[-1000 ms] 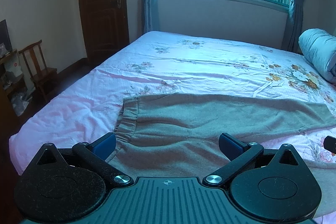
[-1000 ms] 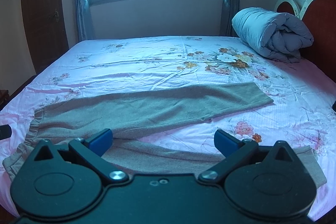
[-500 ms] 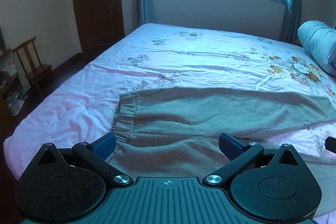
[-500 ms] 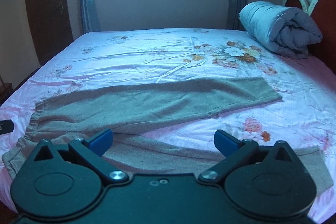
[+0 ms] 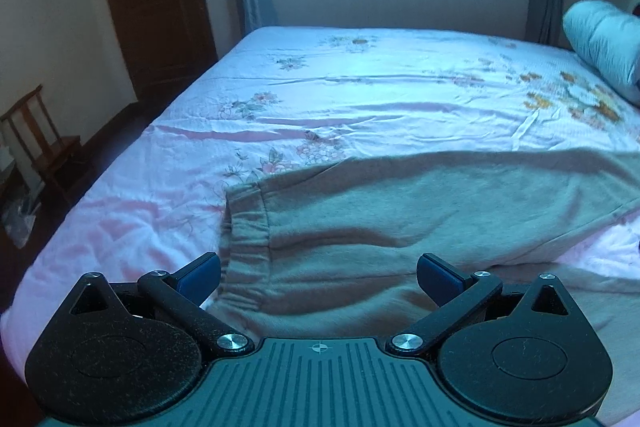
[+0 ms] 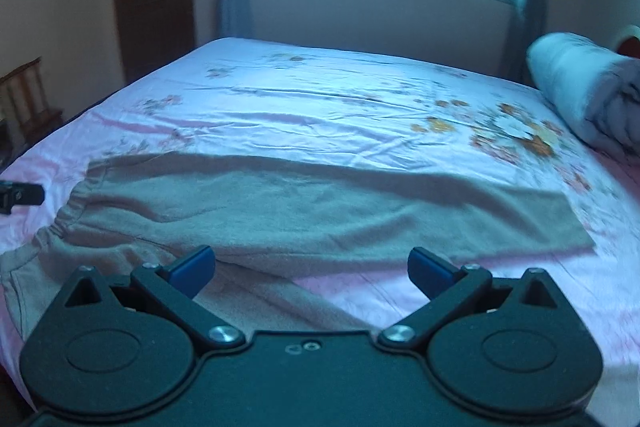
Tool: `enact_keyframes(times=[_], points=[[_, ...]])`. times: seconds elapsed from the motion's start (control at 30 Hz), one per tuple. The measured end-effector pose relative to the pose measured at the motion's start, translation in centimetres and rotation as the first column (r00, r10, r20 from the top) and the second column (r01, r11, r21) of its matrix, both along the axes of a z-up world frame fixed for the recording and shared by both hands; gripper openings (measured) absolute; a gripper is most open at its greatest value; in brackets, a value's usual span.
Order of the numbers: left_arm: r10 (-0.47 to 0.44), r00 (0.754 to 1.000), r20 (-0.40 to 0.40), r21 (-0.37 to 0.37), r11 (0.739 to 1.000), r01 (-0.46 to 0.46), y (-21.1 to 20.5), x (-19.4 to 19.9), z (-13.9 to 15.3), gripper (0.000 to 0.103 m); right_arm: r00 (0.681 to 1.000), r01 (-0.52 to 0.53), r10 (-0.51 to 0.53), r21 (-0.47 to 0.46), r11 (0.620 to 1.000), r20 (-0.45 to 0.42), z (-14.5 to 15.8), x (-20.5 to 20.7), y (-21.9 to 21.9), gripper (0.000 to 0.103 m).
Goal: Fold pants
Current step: 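Lower both tools onto the pants waistband and close both grippers on it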
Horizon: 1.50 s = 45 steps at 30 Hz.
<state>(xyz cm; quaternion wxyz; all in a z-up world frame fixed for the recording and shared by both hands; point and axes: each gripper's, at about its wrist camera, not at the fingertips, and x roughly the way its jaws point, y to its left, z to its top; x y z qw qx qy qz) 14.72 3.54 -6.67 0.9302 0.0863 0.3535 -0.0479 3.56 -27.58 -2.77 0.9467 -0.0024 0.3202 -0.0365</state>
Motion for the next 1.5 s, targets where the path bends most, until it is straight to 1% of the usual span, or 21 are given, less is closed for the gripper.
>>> enact_keyframes(times=[0.17, 0.33, 0.43, 0.47, 0.53, 0.63, 0.7, 0.73, 0.83, 0.87, 0.9, 1.0, 1.07, 1.17, 1.27, 1.33, 1.43, 1.47, 1.5], points=[[-0.015, 1.0, -0.009, 0.038, 0.999, 0.015, 1.5, 4.1, -1.0, 0.103, 0.998, -0.064, 0.064, -0.013, 0.998, -0.017, -0.4, 2.8, -0.6, 0.097], [-0.009, 0.999, -0.031, 0.019, 1.0, 0.009, 2.8, 8.6, -2.2, 0.103, 0.996, -0.088, 0.087, -0.026, 0.996, -0.032, -0.8, 5.7, -1.0, 0.097], [-0.023, 0.998, -0.061, -0.001, 1.0, 0.023, 3.2, 11.2, -3.1, 0.103, 0.992, -0.122, 0.12, -0.042, 0.992, -0.042, -1.2, 7.6, -0.8, 0.097], [-0.033, 0.997, -0.067, 0.005, 0.999, 0.033, 3.3, 12.0, -3.4, 0.103, 0.99, -0.139, 0.136, -0.051, 0.989, -0.046, -1.3, 8.2, -0.6, 0.097], [-0.05, 0.997, -0.066, 0.043, 0.998, 0.052, 3.3, 13.5, -4.1, 0.103, 0.984, -0.173, 0.169, -0.08, 0.982, -0.055, -1.5, 9.4, -0.2, 0.096], [-0.089, 0.993, -0.083, 0.08, 0.992, 0.096, 3.4, 15.9, -5.3, 0.103, 0.969, -0.242, 0.234, -0.115, 0.964, -0.075, -2.0, 11.7, 0.3, 0.09], [-0.126, 0.988, -0.092, 0.105, 0.985, 0.136, 3.4, 17.3, -5.9, 0.103, 0.952, -0.302, 0.293, -0.117, 0.946, -0.088, -2.3, 13.4, 0.5, 0.086], [-0.153, 0.983, -0.103, 0.116, 0.979, 0.165, 3.5, 18.1, -6.2, 0.103, 0.943, -0.328, 0.318, -0.121, 0.937, -0.094, -2.4, 14.3, 0.6, 0.086], [-0.234, 0.961, -0.147, 0.169, 0.951, 0.258, 3.1, 20.1, -7.2, 0.103, 0.915, -0.399, 0.379, -0.167, 0.901, -0.14, -3.0, 17.2, 1.1, 0.085], [-0.254, 0.952, -0.168, 0.176, 0.943, 0.283, 3.0, 20.8, -7.6, 0.101, 0.903, -0.425, 0.4, -0.186, 0.886, -0.159, -3.2, 18.2, 1.3, 0.082], [-0.271, 0.944, -0.185, 0.171, 0.937, 0.303, 3.0, 21.6, -8.0, 0.097, 0.89, -0.449, 0.417, -0.199, 0.871, -0.184, -3.5, 19.2, 1.5, 0.076], [-0.295, 0.924, -0.242, 0.163, 0.927, 0.339, 3.0, 23.5, -9.5, 0.089, 0.848, -0.516, 0.464, -0.201, 0.833, -0.256, -4.5, 22.2, 1.9, 0.062], [-0.313, 0.909, -0.276, 0.158, 0.918, 0.364, 3.0, 24.6, -10.7, 0.086, 0.83, -0.541, 0.478, -0.207, 0.815, -0.287, -5.3, 24.0, 2.3, 0.061], [-0.357, 0.881, -0.31, 0.136, 0.901, 0.412, 3.2, 25.7, -11.9, 0.086, 0.793, -0.587, 0.513, -0.189, 0.787, -0.328, -6.2, 26.6, 2.4, 0.061], [-0.395, 0.851, -0.347, 0.104, 0.885, 0.453, 3.3, 26.9, -12.5, 0.086, 0.738, -0.65, 0.562, -0.17, 0.741, -0.374, -6.8, 29.0, 2.6, 0.061], [-0.414, 0.833, -0.367, 0.089, 0.876, 0.474, 3.2, 27.7, -12.8, 0.086, 0.71, -0.677, 0.575, -0.17, 0.716, -0.406, -7.3, 30.6, 2.7, 0.059], [-0.438, 0.81, -0.389, 0.068, 0.864, 0.499, 3.1, 28.4, -13.2, 0.084, 0.655, -0.716, 0.605, -0.114, 0.689, -0.453, -8.1, 32.6, 2.6, 0.059], [-0.444, 0.804, -0.395, 0.054, 0.862, 0.503, 3.2, 28.5, -13.3, 0.082, 0.64, -0.725, 0.613, -0.099, 0.682, -0.464, -8.3, 33.1, 2.5, 0.059], [-0.448, 0.803, -0.393, 0.043, 0.863, 0.503, 3.3, 28.6, -13.4, 0.081, 0.629, -0.731, 0.617, -0.091, 0.676, -0.473, -8.6, 33.7, 2.5, 0.059]])
